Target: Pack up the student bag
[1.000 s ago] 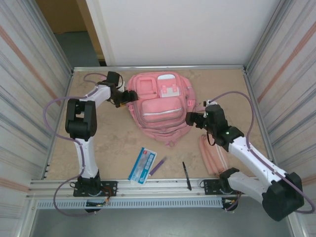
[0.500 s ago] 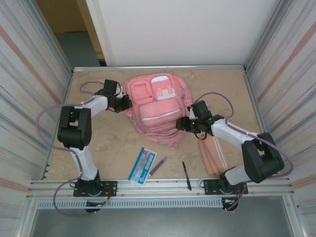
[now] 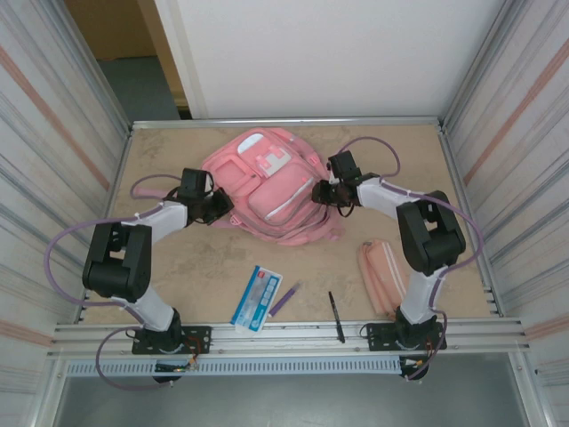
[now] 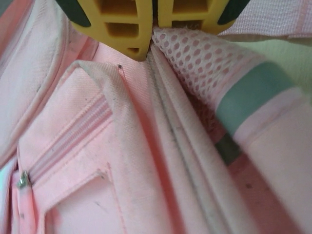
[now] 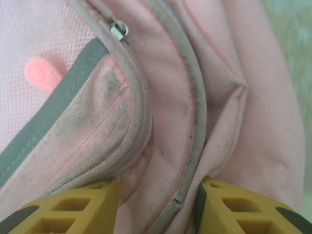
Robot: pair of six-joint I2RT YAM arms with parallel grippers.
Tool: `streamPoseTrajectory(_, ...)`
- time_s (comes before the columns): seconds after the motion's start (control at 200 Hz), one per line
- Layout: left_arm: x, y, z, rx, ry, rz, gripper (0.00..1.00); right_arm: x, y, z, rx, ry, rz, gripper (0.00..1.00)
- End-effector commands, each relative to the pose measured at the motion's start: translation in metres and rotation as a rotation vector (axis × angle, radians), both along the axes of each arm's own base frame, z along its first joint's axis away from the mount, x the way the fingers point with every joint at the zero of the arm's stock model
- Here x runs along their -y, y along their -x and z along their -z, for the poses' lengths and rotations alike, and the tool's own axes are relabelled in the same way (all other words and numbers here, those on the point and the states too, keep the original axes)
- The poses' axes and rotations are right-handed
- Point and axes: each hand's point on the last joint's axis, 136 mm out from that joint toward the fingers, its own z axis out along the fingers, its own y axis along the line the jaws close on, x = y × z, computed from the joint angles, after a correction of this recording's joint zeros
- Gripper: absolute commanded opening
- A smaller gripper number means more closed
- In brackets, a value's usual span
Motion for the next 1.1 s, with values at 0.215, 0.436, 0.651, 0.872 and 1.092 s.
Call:
streamPoseTrajectory(0.215,0.017,0.057,0.007,-0.060,0.031,-0.032,0.01,-0.012,-0.072,-0.031,0.134,-0.098,-0.038,0.54)
streamPoseTrajectory(0.436,0.014,0.062,0.009,-0.052,0.057,-0.091,0.05,0.007,-0.034,-0.075,0.217,-0.103,-0.007,0.61)
streamPoseTrajectory(0.651,0.016,0.059,0.001,-0.053,0.098,-0.129,0.00,0.001,0.048,-0.073,0.249,0.027,-0.100,0.63)
streamPoseTrajectory(0.872,0.004,0.063,-0.015,-0.031,0.075,-0.181,0.00,-0.052,0.149,-0.046,0.169,0.048,-0.347,0.62)
streamPoseTrajectory(1.092,-0.001,0.075,-0.018,-0.072,0.111,-0.247,0.00,-0.077,0.156,-0.014,0.103,0.025,-0.350,0.54)
